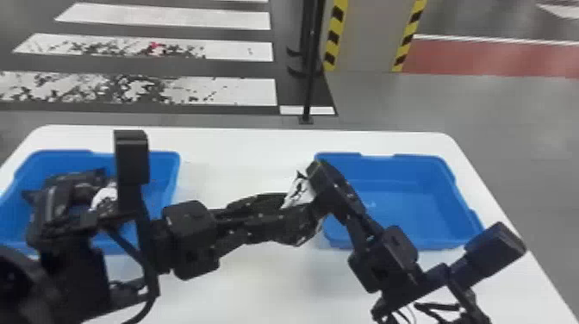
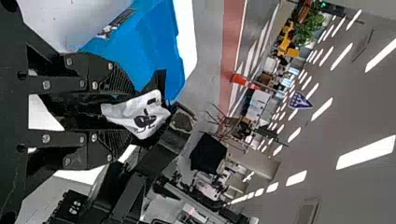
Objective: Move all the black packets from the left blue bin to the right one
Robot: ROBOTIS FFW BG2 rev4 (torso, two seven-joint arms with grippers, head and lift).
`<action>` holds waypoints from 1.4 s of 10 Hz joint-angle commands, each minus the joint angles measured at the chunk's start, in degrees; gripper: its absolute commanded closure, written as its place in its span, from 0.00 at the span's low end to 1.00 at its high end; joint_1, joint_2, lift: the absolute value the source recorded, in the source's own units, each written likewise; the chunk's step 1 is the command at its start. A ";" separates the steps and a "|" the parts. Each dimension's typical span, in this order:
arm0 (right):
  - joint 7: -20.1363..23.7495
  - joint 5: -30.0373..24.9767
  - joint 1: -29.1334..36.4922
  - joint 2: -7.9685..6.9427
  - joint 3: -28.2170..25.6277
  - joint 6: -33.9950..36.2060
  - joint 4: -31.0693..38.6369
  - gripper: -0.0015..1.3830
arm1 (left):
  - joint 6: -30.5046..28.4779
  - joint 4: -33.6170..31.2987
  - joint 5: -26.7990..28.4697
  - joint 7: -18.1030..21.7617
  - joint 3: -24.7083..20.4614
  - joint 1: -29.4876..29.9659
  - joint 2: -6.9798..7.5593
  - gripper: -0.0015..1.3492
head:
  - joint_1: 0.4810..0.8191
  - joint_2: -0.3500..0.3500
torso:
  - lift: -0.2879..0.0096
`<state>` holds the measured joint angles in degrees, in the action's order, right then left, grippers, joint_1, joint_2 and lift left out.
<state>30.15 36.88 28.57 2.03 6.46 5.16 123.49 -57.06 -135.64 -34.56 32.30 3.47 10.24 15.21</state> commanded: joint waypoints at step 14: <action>-5.36 -22.60 -21.13 4.82 -22.57 -0.10 -26.82 0.02 | 0.81 -6.17 -0.63 0.13 -16.15 12.68 -1.85 0.12 | 0.63 0.15 | 0.35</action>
<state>24.79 14.53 6.47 6.99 -15.96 5.06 95.41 -56.25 -141.75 -35.28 32.41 -12.61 22.87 13.35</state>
